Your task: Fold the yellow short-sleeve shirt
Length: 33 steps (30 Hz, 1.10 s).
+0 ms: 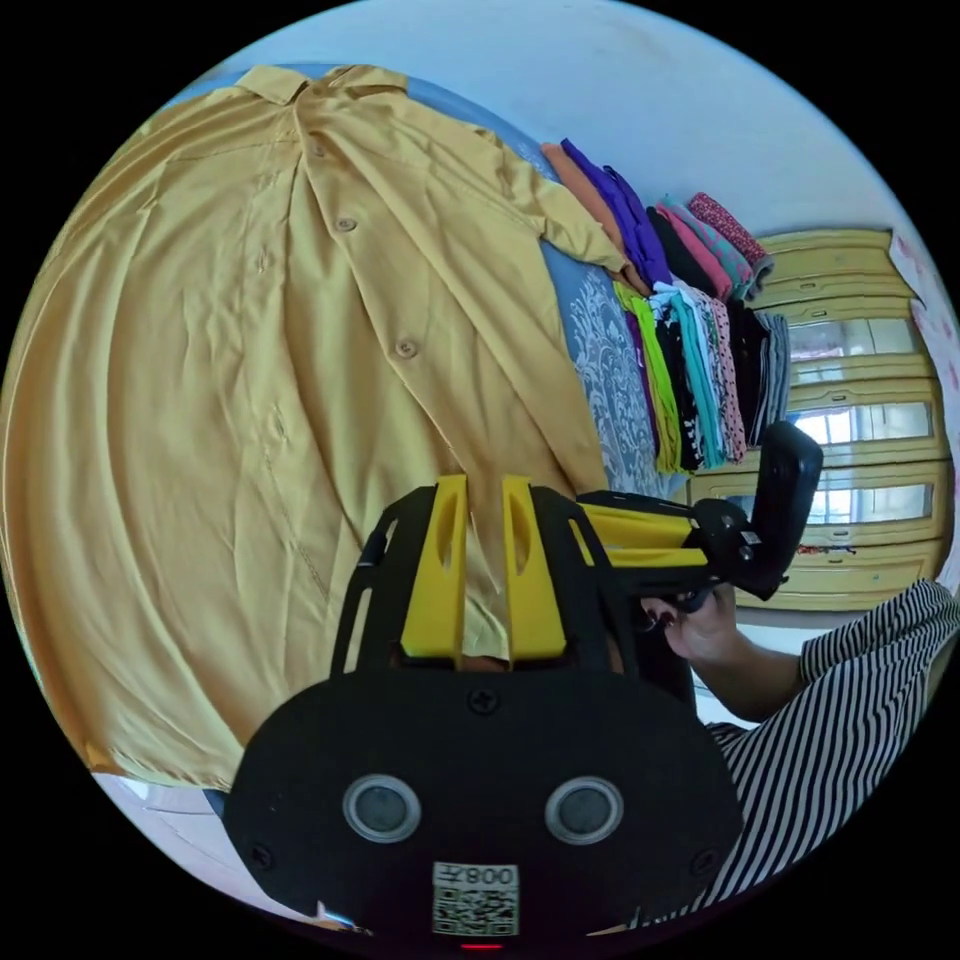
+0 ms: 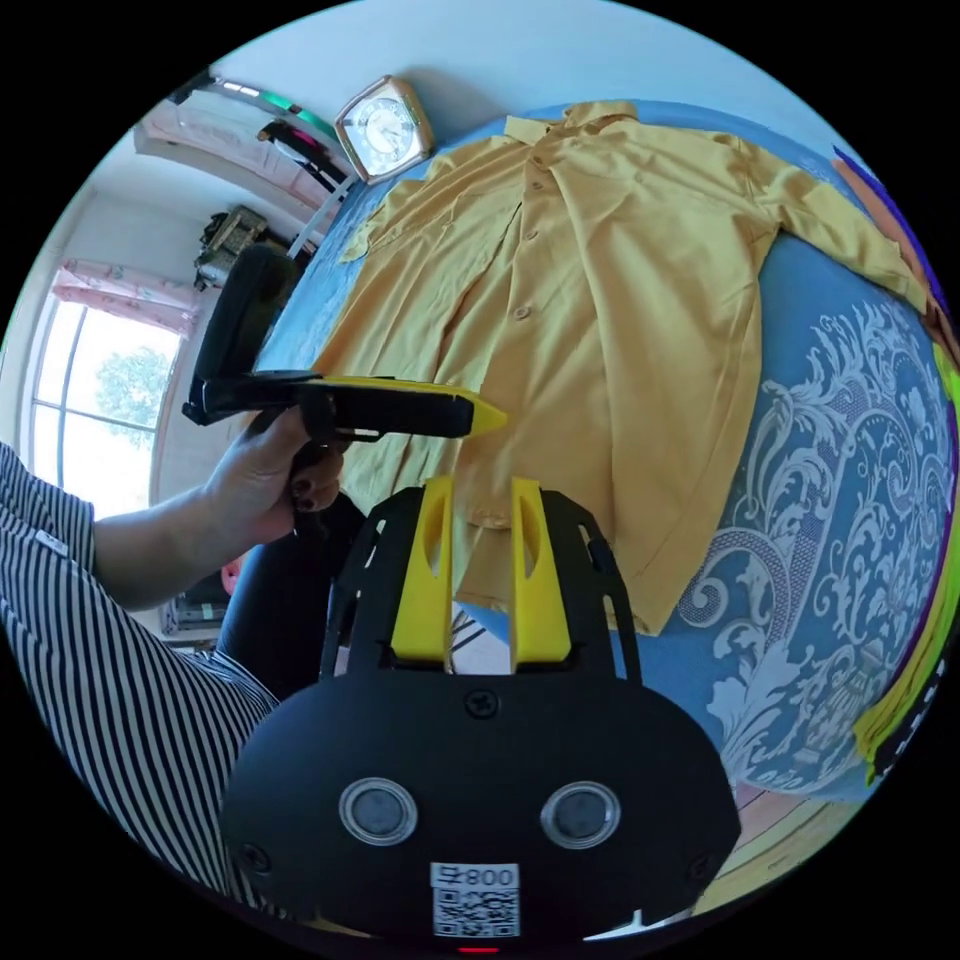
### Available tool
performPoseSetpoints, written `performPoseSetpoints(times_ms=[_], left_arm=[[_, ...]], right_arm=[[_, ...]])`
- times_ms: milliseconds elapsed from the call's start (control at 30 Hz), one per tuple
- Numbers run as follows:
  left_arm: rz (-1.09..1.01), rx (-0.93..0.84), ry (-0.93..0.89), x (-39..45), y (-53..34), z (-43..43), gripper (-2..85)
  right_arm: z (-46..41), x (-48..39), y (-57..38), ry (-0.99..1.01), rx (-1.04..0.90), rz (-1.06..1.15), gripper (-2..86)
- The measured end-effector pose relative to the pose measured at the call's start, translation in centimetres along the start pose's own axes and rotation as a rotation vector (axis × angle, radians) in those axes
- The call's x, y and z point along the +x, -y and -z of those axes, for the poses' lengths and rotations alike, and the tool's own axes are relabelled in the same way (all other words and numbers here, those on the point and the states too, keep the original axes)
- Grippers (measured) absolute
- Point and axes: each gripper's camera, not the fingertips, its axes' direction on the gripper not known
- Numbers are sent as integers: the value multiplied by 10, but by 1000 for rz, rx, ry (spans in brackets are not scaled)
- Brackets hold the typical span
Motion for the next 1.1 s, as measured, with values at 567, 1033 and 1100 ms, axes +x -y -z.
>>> performPoseSetpoints(times_ms=[567,1033,1100], left_arm=[[147,33,-183,-95,-43,29,4],[264,-37,-73,-187,-65,42,5],[264,-61,-64,-193,-65,40,5]], right_arm=[[19,-26,-16,73,-30,185,3],[95,108,-79,-142,74,-247,61],[98,123,-77,-146,80,-274,71]])
